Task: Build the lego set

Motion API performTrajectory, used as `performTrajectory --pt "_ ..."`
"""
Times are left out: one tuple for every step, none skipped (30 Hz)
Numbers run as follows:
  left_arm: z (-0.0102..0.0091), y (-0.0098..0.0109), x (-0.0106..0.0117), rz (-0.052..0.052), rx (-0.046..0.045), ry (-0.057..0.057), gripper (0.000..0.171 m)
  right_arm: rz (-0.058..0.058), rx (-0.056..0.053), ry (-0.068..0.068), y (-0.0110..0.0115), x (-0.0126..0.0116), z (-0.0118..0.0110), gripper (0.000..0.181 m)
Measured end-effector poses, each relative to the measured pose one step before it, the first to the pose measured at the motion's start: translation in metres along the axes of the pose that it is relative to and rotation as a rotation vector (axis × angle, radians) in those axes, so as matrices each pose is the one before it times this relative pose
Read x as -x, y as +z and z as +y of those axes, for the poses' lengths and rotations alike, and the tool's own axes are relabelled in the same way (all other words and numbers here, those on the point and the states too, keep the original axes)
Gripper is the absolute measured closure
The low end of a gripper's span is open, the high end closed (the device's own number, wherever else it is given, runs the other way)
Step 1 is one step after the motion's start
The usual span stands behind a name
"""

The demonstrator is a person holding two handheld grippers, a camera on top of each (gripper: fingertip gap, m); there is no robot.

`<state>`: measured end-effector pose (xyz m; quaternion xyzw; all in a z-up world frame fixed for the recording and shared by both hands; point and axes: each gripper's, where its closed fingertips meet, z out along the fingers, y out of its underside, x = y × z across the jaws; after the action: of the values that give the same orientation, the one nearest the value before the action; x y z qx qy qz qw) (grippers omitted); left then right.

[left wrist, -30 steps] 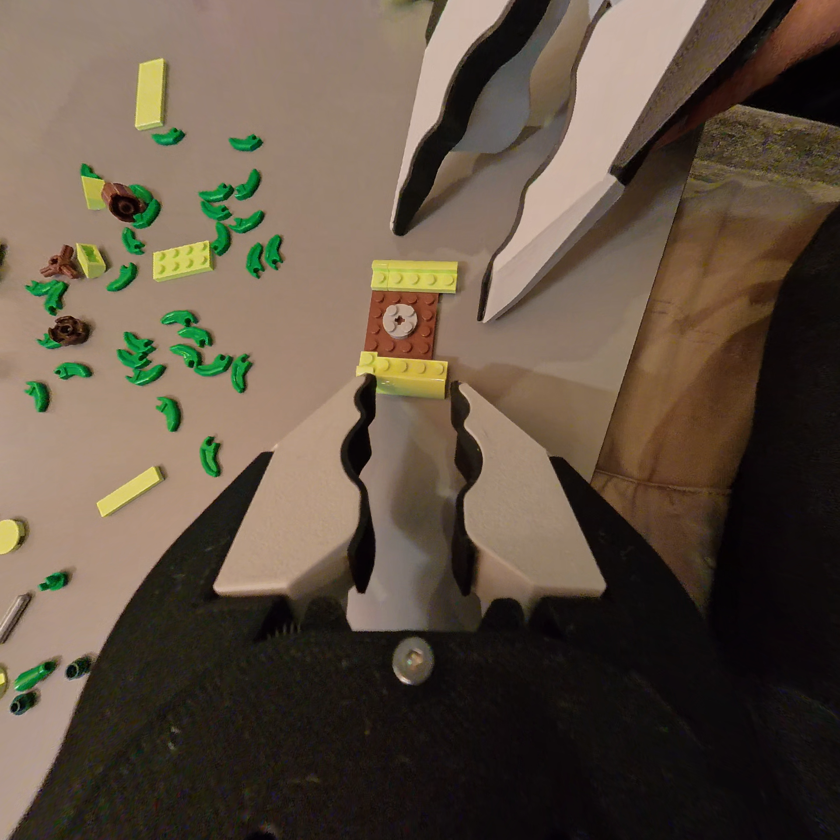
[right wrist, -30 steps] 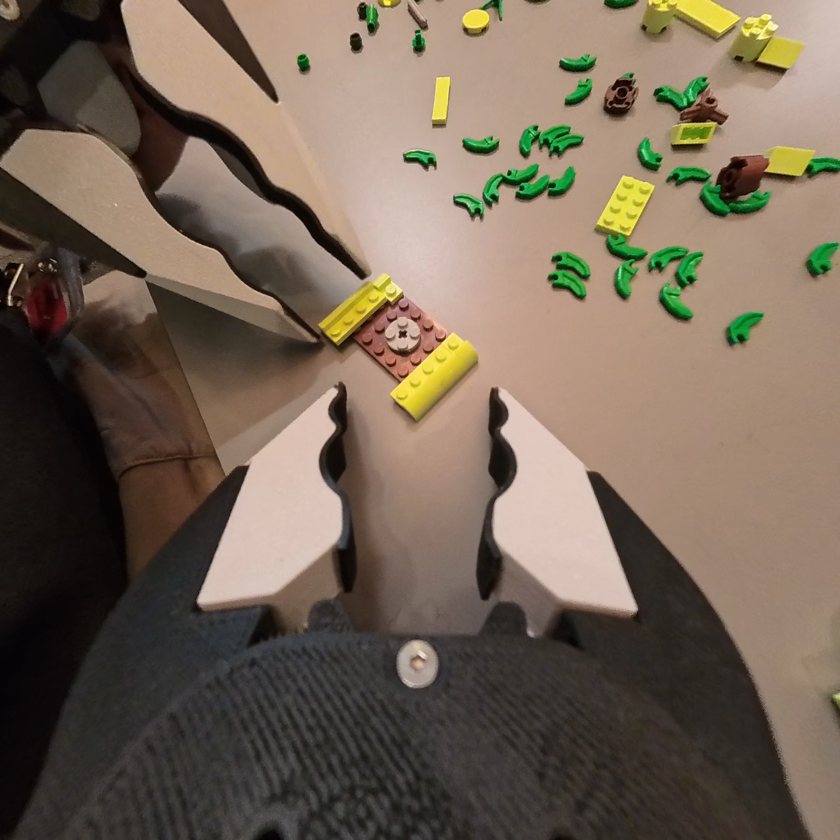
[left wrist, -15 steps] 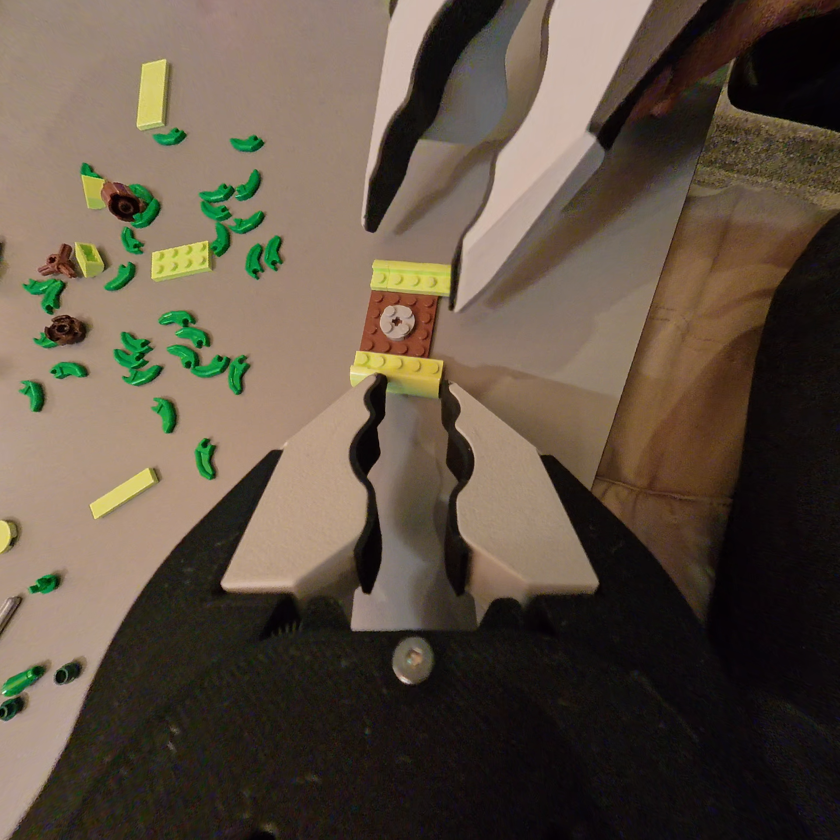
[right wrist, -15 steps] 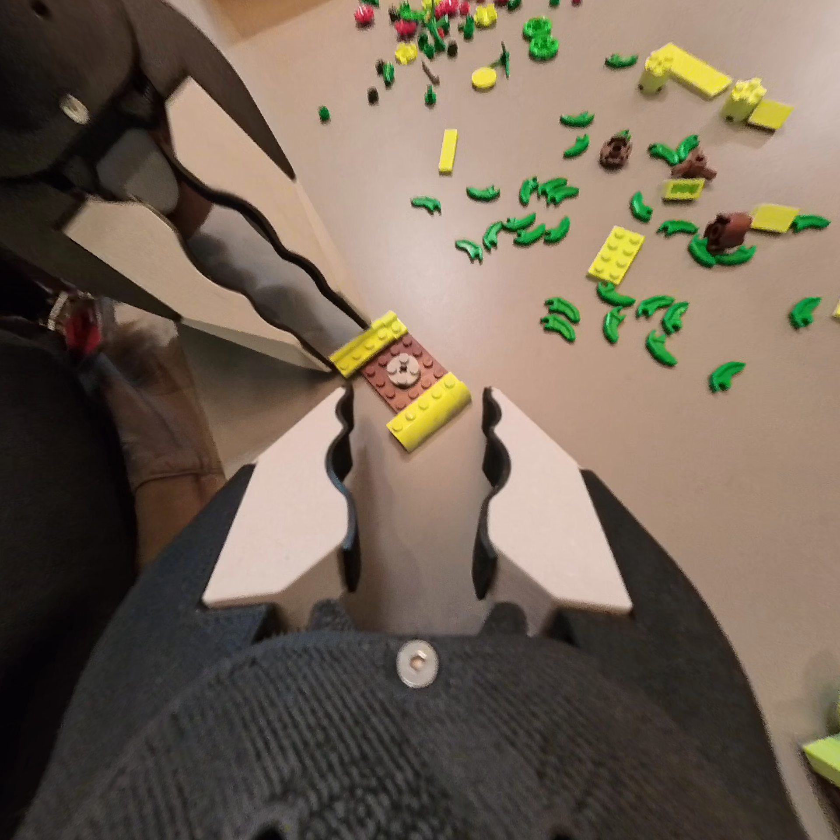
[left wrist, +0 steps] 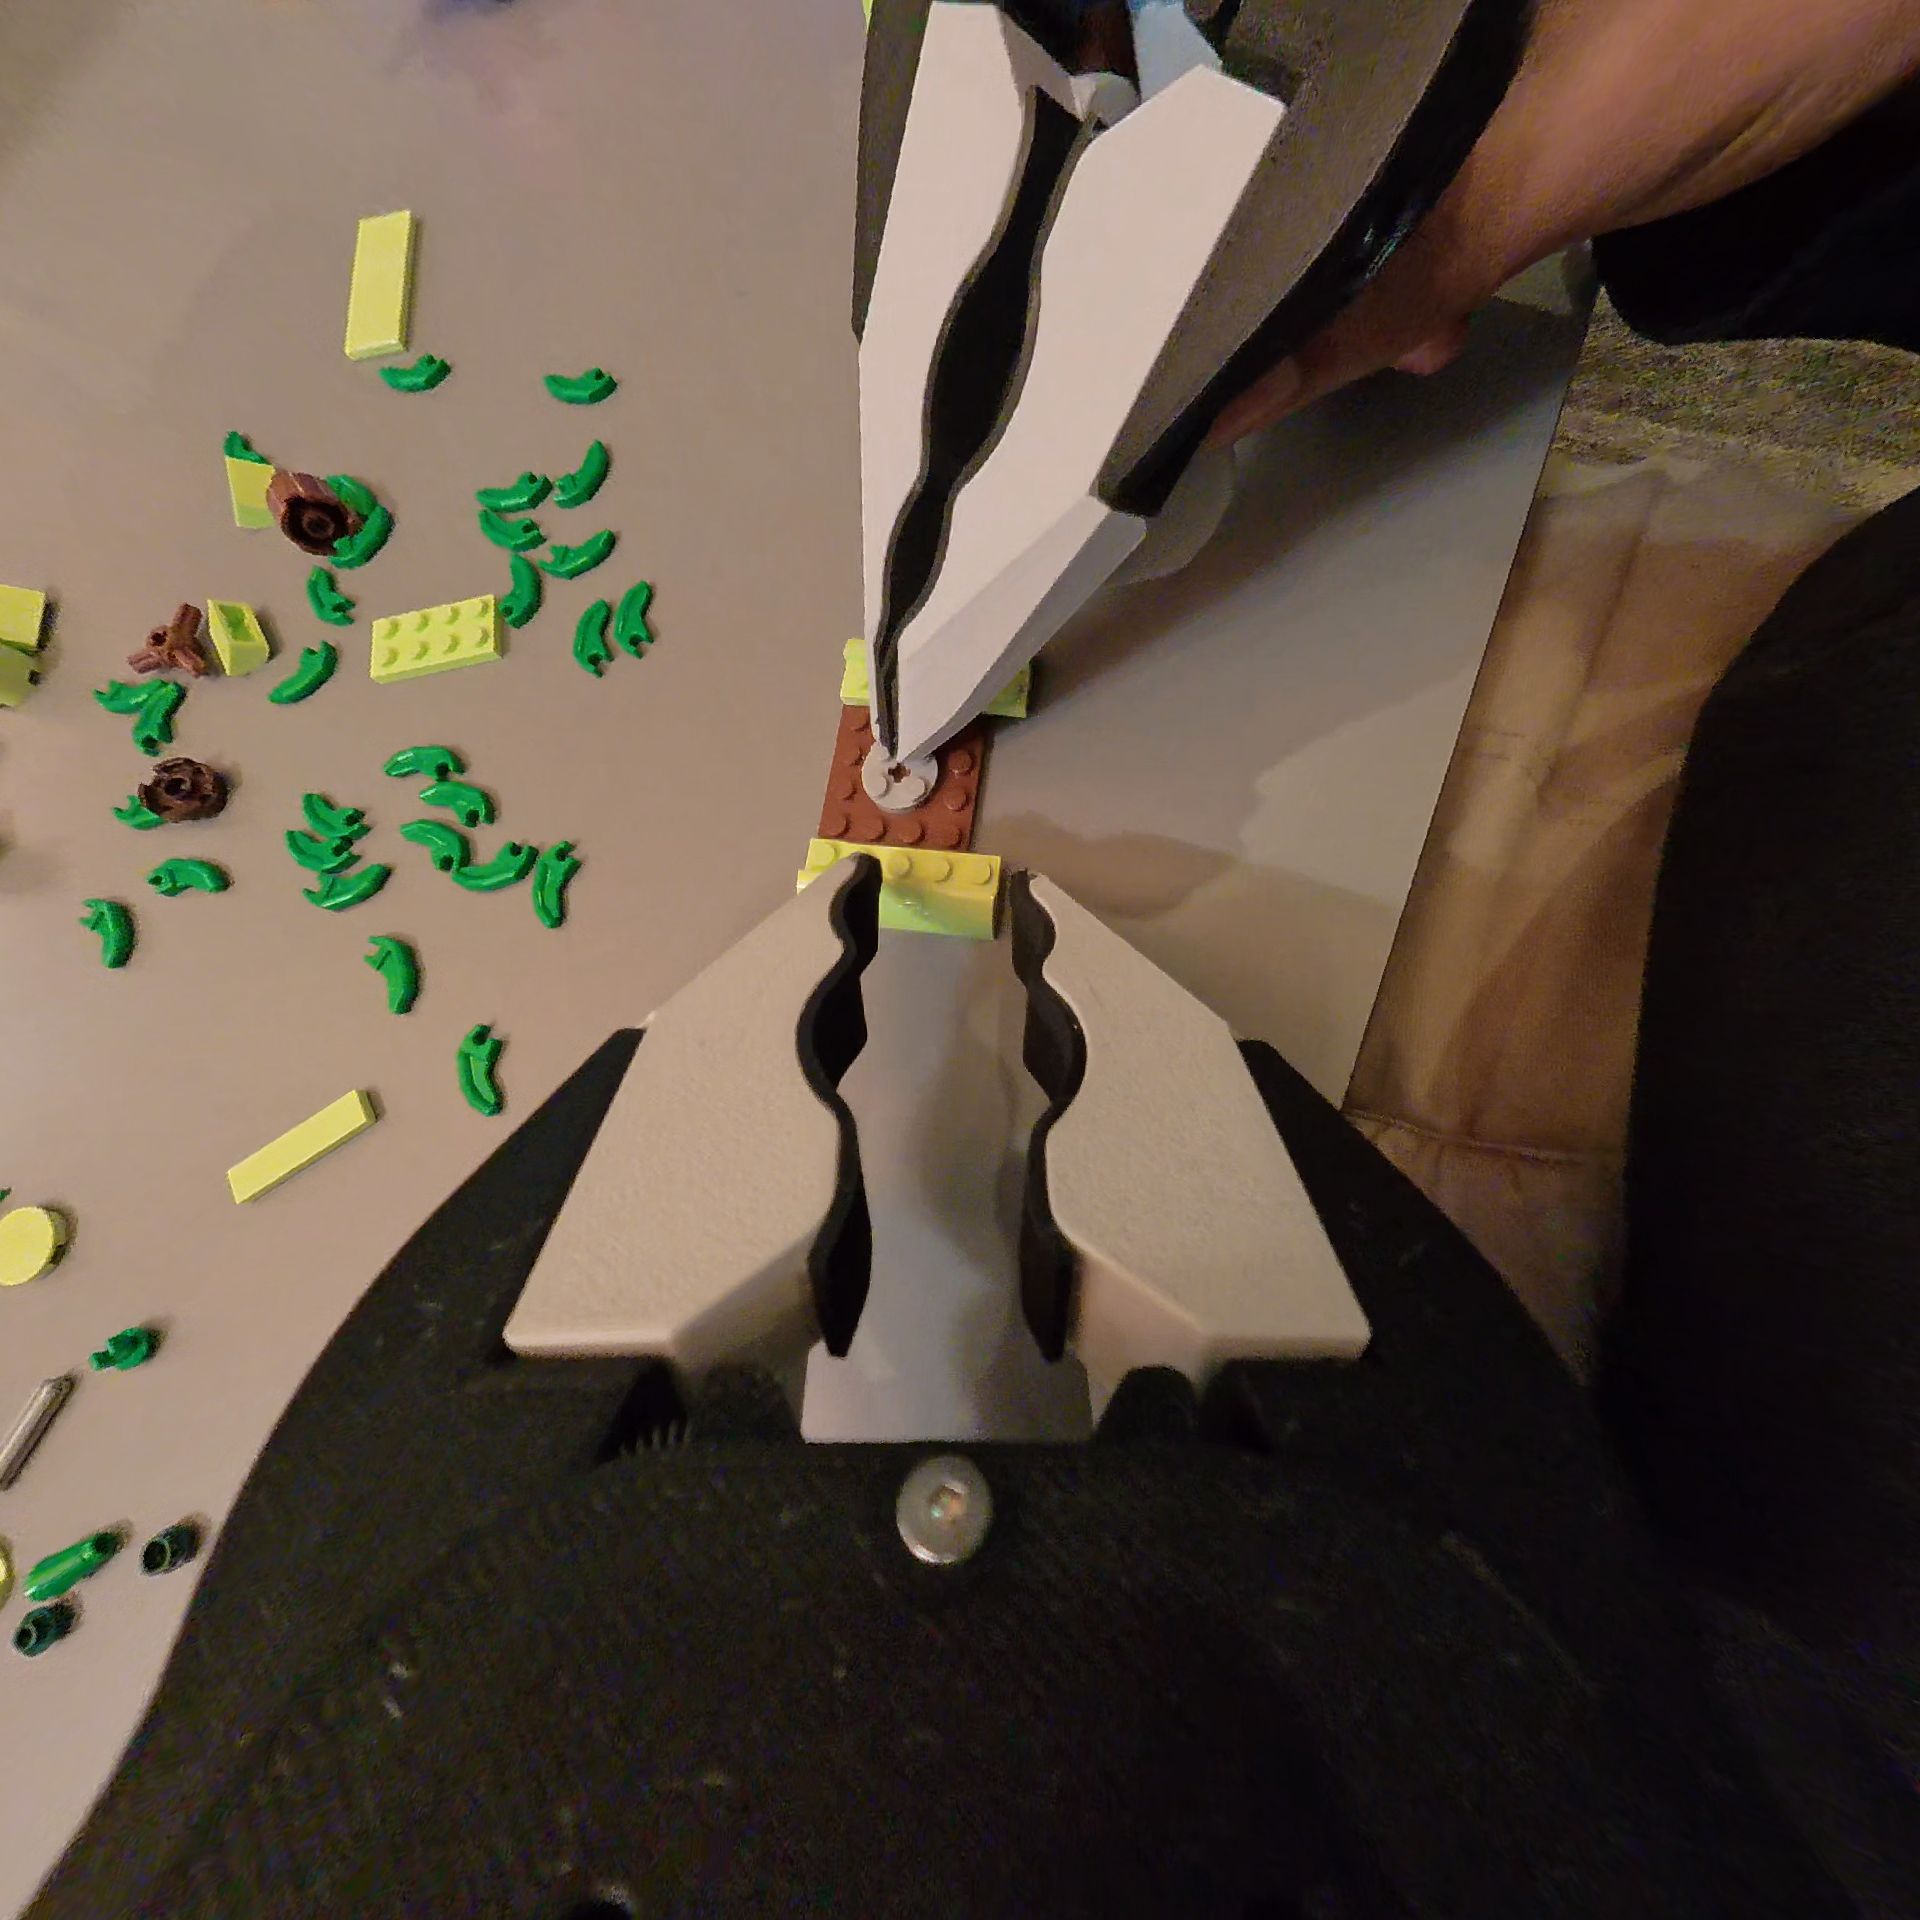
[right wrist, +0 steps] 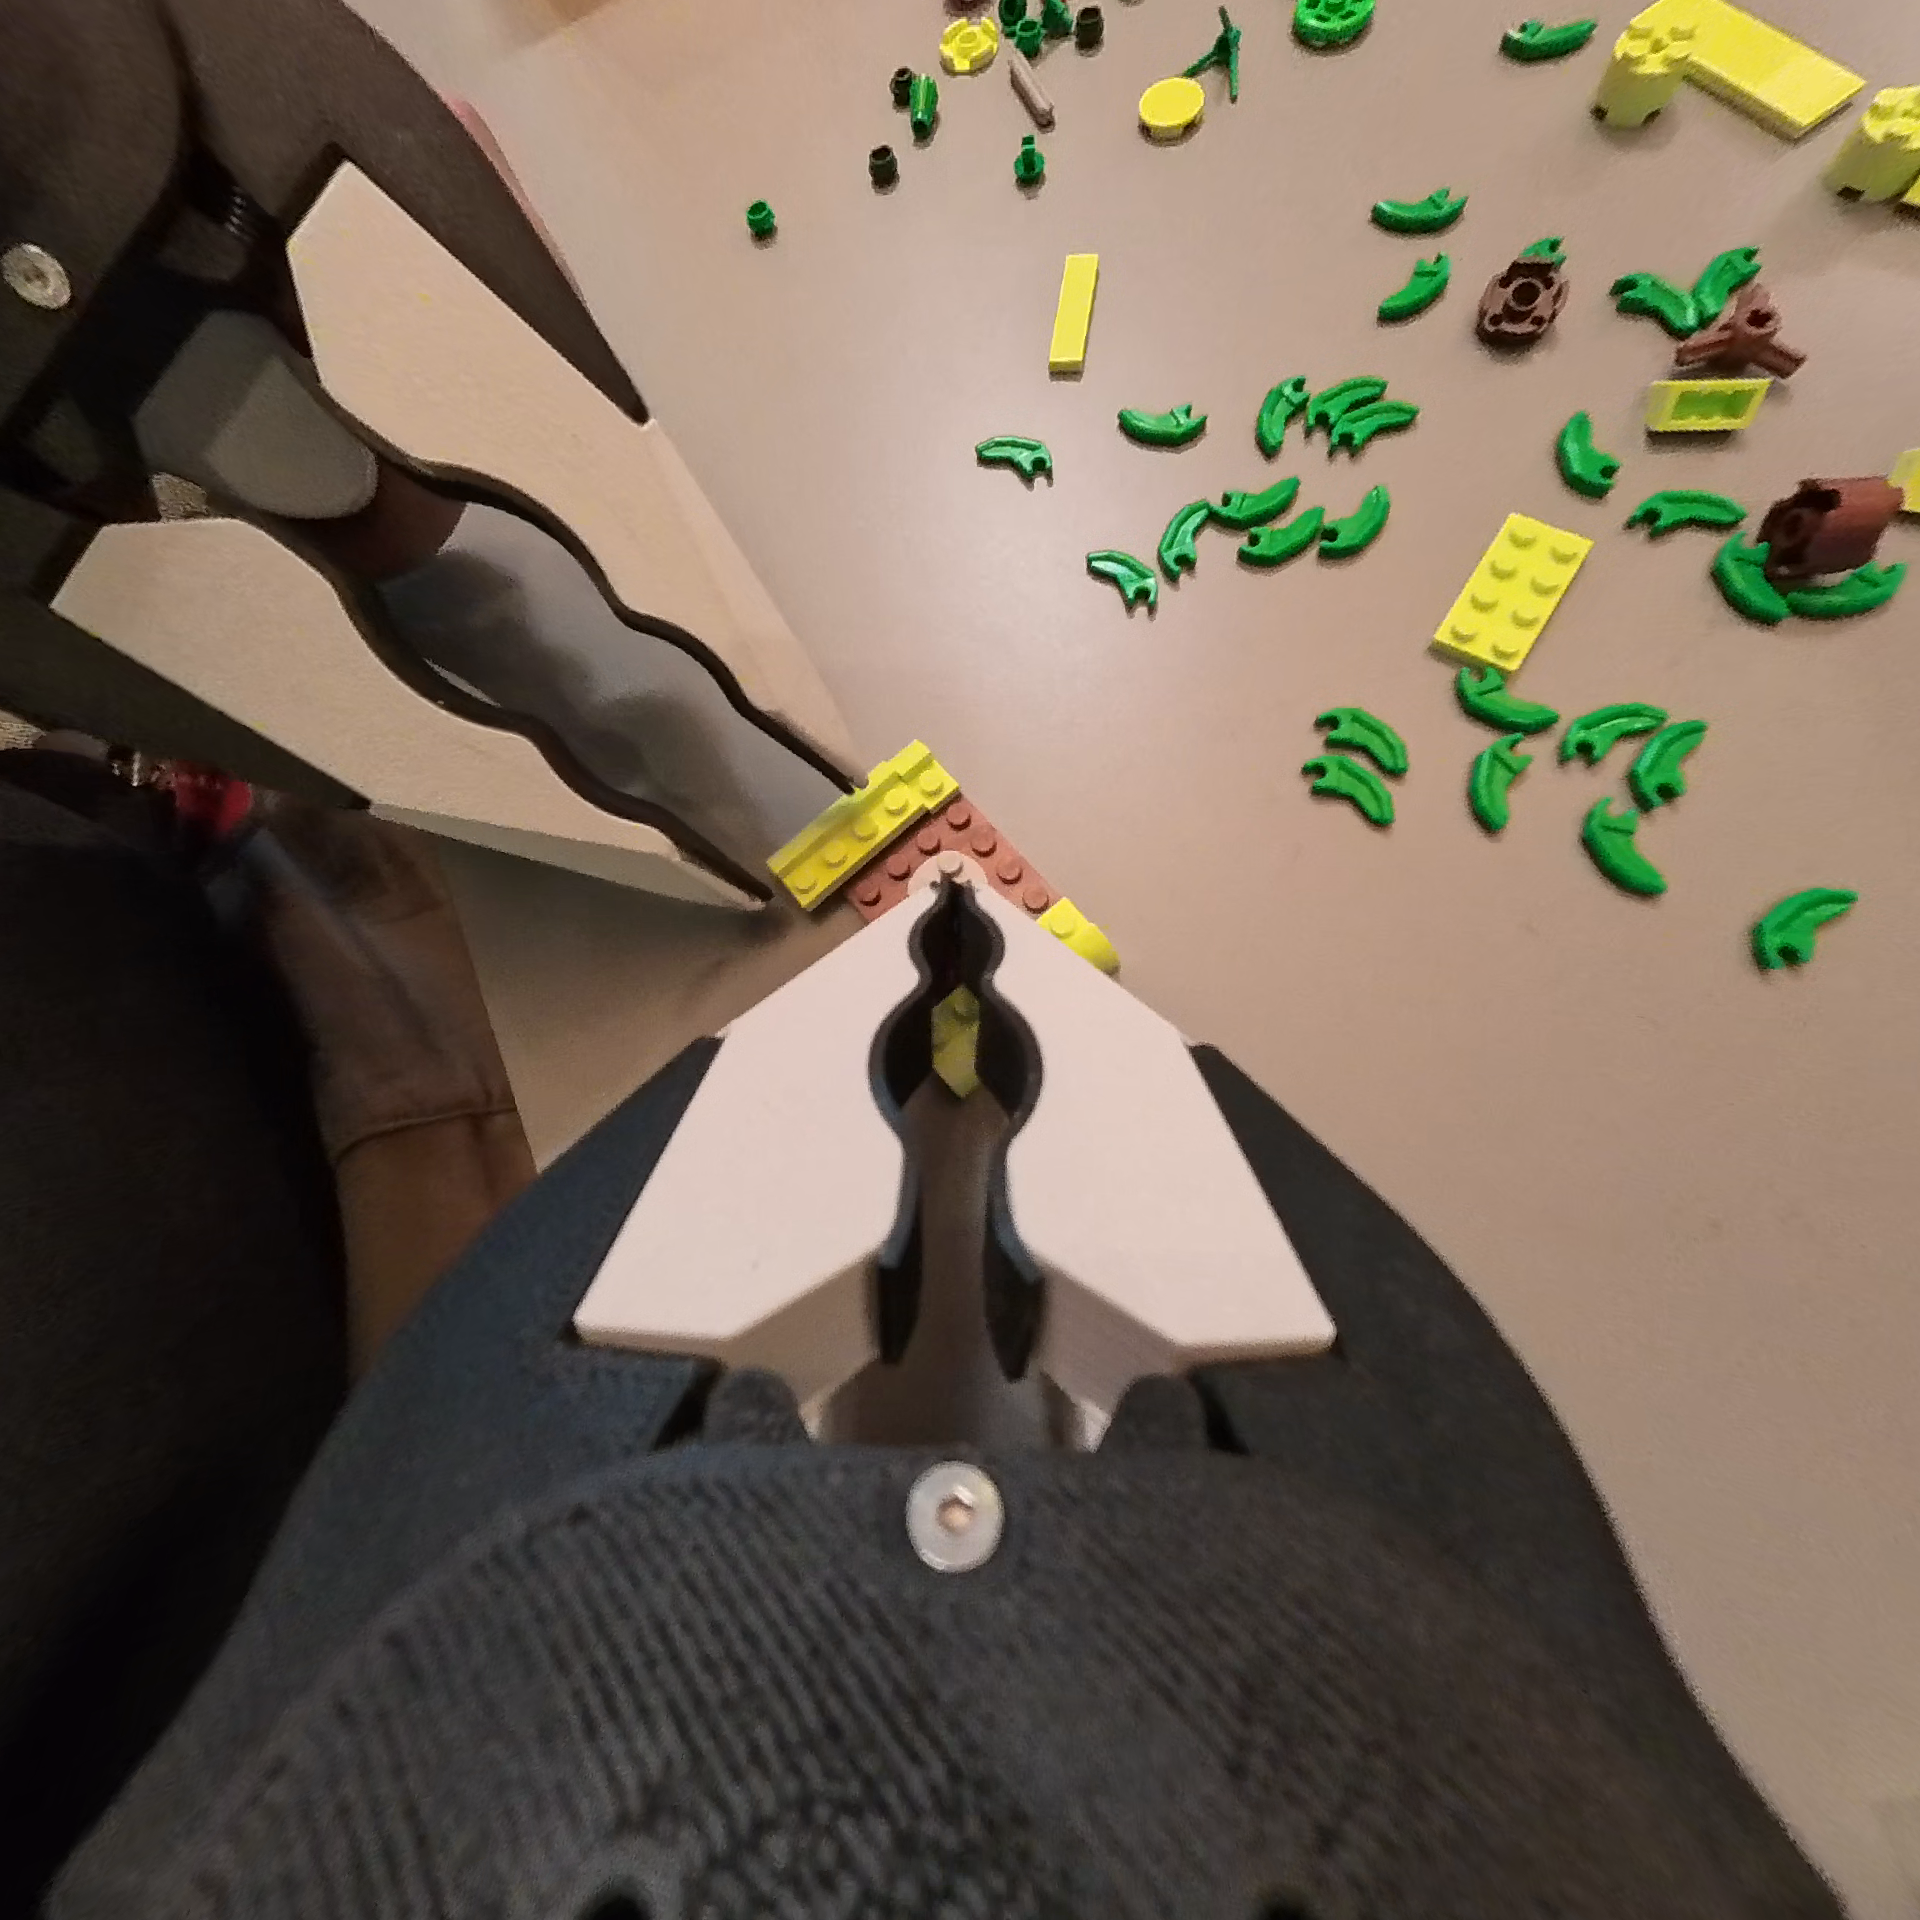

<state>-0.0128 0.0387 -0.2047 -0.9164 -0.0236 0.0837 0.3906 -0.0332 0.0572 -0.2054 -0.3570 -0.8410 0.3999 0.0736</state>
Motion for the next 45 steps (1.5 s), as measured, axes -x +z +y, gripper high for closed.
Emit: performTrajectory --pt "0.00088 0.00054 -0.00024 0.0005 0.00670 0.0030 0.147 0.0005 0.0009 -0.0004 -0.00001 0.00005 -0.00003 0.181" --pt "0.00102 0.00085 -0.00017 0.0009 0.00668 0.0027 0.147 0.0005 0.0011 -0.0011 0.00006 0.00021 -0.00003 0.181" --pt "0.00065 0.00066 -0.00034 0.0020 0.00316 0.0028 0.147 0.0007 0.0018 -0.0014 0.00011 0.00015 -0.00003 0.181" --pt "0.00015 0.00055 -0.00055 0.0027 0.00058 0.0018 0.147 0.0013 0.0025 -0.0023 0.00009 0.00014 0.00007 0.181" --pt "0.00010 0.00056 -0.00041 0.0033 0.00121 0.0007 0.146 0.0018 0.0032 -0.0036 0.00009 0.00012 0.00001 0.181" --pt "-0.00020 0.00045 -0.00061 0.0042 -0.00039 0.0008 0.146 0.0026 0.0040 -0.0039 0.00002 0.00007 0.00000 0.181" --pt "-0.00047 0.00029 -0.00038 0.0038 -0.00287 0.0009 0.145 0.0034 0.0048 -0.0046 0.00007 -0.00010 0.00001 0.181" --pt "-0.00040 0.00002 0.00031 0.0002 -0.00246 -0.0013 0.144 0.0042 0.0047 -0.0051 0.00002 -0.00009 -0.00007 0.181" --pt "-0.00093 -0.00036 0.00008 0.0027 -0.00569 -0.0024 0.143 0.0051 0.0044 -0.0043 -0.00007 -0.00015 -0.00002 0.181" --pt "-0.00143 -0.00083 0.00006 0.0044 -0.01022 -0.0068 0.143 0.0061 0.0022 -0.0029 -0.00009 -0.00018 -0.00030 0.181" --pt "-0.00185 -0.00122 0.00043 0.0037 -0.01398 -0.0099 0.141 0.0035 -0.0021 -0.0012 0.00010 0.00032 -0.00081 0.176" --pt "-0.00162 -0.00133 0.00096 0.0033 -0.01454 -0.0119 0.139 -0.0037 -0.0065 0.0015 0.00002 0.00135 -0.00149 0.173" --pt "-0.00065 -0.00117 0.00156 0.0010 -0.01046 -0.0128 0.138 -0.0097 -0.0108 0.0047 -0.00012 0.00240 -0.00224 0.173" --pt "0.00052 -0.00061 0.00255 -0.0042 -0.00418 -0.0114 0.137 -0.0141 -0.0136 0.0059 -0.00001 0.00299 -0.00273 0.173" --pt "0.00200 0.00001 0.00280 -0.0061 0.00350 -0.0080 0.134 -0.0172 -0.0135 0.0045 0.00017 0.00368 -0.00267 0.174" --pt "0.00276 0.00051 0.00249 -0.0060 0.00755 -0.0052 0.131 -0.0154 -0.0105 0.0019 0.00039 0.00348 -0.00228 0.175" --pt "0.00231 0.00061 0.00333 -0.0128 0.00497 -0.0040 0.126 -0.0098 -0.0049 -0.0022 0.00098 0.00266 -0.00131 0.176" --pt "0.00117 0.00085 0.00506 -0.0250 -0.00200 -0.0056 0.117 -0.0043 0.0026 -0.0069 0.00150 0.00185 -0.00013 0.176" --pt "0.00080 0.00107 0.00401 -0.0186 0.00191 -0.0088 0.108 0.0012 0.0089 -0.0109 0.00175 0.00094 0.00084 0.177" --pt "0.00033 0.00107 0.00034 0.0090 0.00506 0.0012 0.101 0.0069 0.0121 -0.0123 0.00184 -0.00010 0.00132 0.178" --pt "-0.00010 0.00058 -0.00133 0.0201 0.00079 0.0114 0.094 0.0090 0.0123 -0.0119 0.00162 -0.00047 0.00130 0.179" --pt "-0.00025 0.00091 -0.00117 0.0202 0.00065 0.0103 0.091 0.0080 0.0118 -0.0105 0.00162 -0.00056 0.00113 0.180" --pt "0.00028 0.00127 -0.00167 0.0242 0.00630 0.0055 0.091 0.0063 0.0094 -0.0077 0.00119 -0.00036 0.00072 0.181" --pt "0.00109 0.00159 -0.00286 0.0308 0.01134 0.0051 0.091 0.0044 0.0050 -0.0049 0.00072 -0.00020 -0.00006 0.181" --pt "0.00103 0.00163 -0.00271 0.0284 0.01203 0.0047 0.091 0.0052 0.0072 -0.0036 0.00032 -0.00069 0.00039 0.181" --pt "0.00008 0.00103 -0.00241 0.0249 0.00500 0.0040 0.094 0.0039 0.0048 -0.0020 -0.00004 -0.00074 0.00037 0.181" --pt "0.00016 0.00042 -0.00364 0.0326 0.00266 0.0022 0.103 -0.0019 0.0022 0.0010 -0.00006 0.00010 0.00033 0.181" --pt "0.00059 0.00039 -0.00220 0.0217 0.00424 -0.0023 0.107 -0.0046 0.0004 0.0015 -0.00016 0.00041 0.00028 0.181" --pt "0.00000 0.00002 -0.00070 0.0085 0.00057 -0.0030 0.109 -0.0007 0.0010 -0.0005 -0.00001 -0.00015 0.00034 0.181" --pt "-0.00014 -0.00029 -0.00057 0.0053 -0.00195 -0.0003 0.113 0.0013 0.0047 -0.0025 -0.00016 -0.00010 0.00038 0.181" --pt "-0.00013 -0.00011 0.00006 0.0002 -0.00142 -0.0002 0.116 0.0040 0.0076 -0.0057 -0.00003 -0.00011 0.00053 0.181" --pt "0.00000 -0.00001 0.00039 -0.0011 0.00007 -0.0025 0.117 0.0050 0.0081 -0.0067 -0.00011 0.00004 0.00038 0.181" --pt "-0.00006 0.00002 0.00051 -0.0013 -0.00035 -0.0038 0.118 0.0069 0.0108 -0.0056 -0.00002 -0.00001 0.00033 0.181" --pt "-0.00012 -0.00010 0.00042 -0.0002 -0.00071 -0.0044 0.119 0.0090 0.0128 -0.0108 -0.00003 -0.00004 0.00033 0.181" --pt "-0.00004 -0.00022 0.00092 -0.0025 -0.00108 -0.0061 0.122 0.0082 0.0106 -0.0143 0.00005 0.00003 0.00020 0.181" --pt "0.00000 -0.00010 0.00080 -0.0014 -0.00074 -0.0057 0.124 0.0057 0.0098 -0.0115 -0.00001 0.00007 -0.00003 0.181" --pt "0.00008 -0.00018 0.00073 -0.0010 -0.00067 -0.0046 0.126 0.0036 0.0092 -0.0076 0.00010 0.00007 0.00004 0.181" --pt "-0.00003 -0.00023 0.00065 -0.0008 -0.00089 -0.0052 0.127 0.0018 0.0080 -0.0051 0.00015 0.00001 0.00002 0.181" --pt "-0.00006 -0.00003 0.00075 -0.0015 -0.00061 -0.0051 0.129 -0.0004 0.0077 -0.0042 -0.00004 0.00012 0.00004 0.181" --pt "-0.00002 0.00000 0.00028 -0.0010 -0.00002 -0.0022 0.130 -0.0027 0.0086 -0.0023 0.00007 0.00017 0.00009 0.181" --pt "0.00002 -0.00001 0.00000 -0.0005 0.00013 0.0005 0.130 -0.0034 0.0096 -0.0020 0.00001 0.00006 0.00003 0.181" --pt "0.00002 -0.00001 0.00003 -0.0006 0.00011 0.0006 0.130 -0.0018 0.0111 -0.0050 0.00003 0.00001 0.00007 0.181" --pt "0.00001 -0.00001 0.00009 -0.0005 0.00009 0.0004 0.130 -0.0004 0.0111 -0.0077 0.00001 -0.00002 0.00007 0.181" --pt "0.00000 0.00000 0.00002 -0.0001 0.00000 0.0001 0.130 -0.0006 0.0107 -0.0070 0.00006 -0.00003 -0.00004 0.181" --pt "0.00001 -0.00001 -0.00003 0.0006 0.00011 -0.0007 0.130 -0.0010 0.0104 -0.0056 -0.00003 -0.00001 0.00003 0.181"
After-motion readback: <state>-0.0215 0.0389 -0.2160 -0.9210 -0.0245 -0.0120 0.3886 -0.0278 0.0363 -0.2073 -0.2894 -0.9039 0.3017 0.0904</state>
